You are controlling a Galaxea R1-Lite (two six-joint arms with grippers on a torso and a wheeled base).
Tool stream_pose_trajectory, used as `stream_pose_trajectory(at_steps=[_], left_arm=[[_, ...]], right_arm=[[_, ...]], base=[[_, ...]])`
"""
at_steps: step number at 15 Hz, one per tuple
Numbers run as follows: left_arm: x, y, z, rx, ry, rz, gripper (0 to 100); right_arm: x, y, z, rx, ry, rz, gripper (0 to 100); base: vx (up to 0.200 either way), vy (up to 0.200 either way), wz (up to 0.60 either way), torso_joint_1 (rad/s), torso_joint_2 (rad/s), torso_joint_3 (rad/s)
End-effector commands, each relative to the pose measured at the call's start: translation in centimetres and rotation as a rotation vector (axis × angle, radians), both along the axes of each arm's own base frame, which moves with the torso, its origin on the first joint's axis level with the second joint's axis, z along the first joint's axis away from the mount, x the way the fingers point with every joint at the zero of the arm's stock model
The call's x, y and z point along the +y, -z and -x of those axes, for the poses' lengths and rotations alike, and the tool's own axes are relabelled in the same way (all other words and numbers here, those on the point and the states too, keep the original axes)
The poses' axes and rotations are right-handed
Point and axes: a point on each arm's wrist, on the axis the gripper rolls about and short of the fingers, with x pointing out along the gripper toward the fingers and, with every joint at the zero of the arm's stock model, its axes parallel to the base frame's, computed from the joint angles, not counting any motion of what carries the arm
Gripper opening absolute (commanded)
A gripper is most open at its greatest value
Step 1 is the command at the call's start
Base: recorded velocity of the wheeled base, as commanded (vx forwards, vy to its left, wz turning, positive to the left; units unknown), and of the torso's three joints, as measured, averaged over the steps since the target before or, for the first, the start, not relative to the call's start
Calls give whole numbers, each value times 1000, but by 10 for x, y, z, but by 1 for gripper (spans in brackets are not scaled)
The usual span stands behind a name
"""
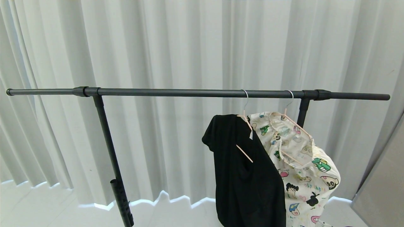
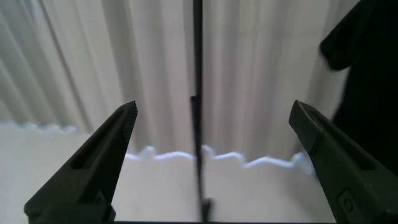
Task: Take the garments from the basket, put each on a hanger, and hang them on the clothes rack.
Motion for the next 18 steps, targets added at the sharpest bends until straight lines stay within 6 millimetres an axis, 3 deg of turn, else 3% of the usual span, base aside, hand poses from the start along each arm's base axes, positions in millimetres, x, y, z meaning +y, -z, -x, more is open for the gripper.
stream_pose_trajectory(at_steps=[1, 3, 6, 9, 14, 18], left_arm=[[-1, 2, 4, -63, -28, -4, 100], [-1, 2, 5, -60, -26, -80, 100], [-1, 2, 5, -61, -20, -73, 100], [-1, 2, 5, -70, -23, 3, 100], [-1, 2, 5, -71, -23, 10, 100], [-1, 2, 5, -70, -23, 6, 100]], right_arm=[[2, 2, -1, 25, -101, -4, 100], [0, 2, 1, 10, -235, -16, 100], [1, 4, 8, -74, -172, -16, 100], [-2, 8, 8, -36, -52, -21, 100], [-2, 8, 8, -33, -47, -76, 100], [-2, 8, 8, -35, -48, -72, 100]], base=[[0, 0, 0, 0, 0, 0], [0, 0, 0, 0, 0, 0], [0, 0, 0, 0, 0, 0], [0, 0, 0, 0, 0, 0], [0, 0, 0, 0, 0, 0], [-200, 0, 0, 8, 5, 1]])
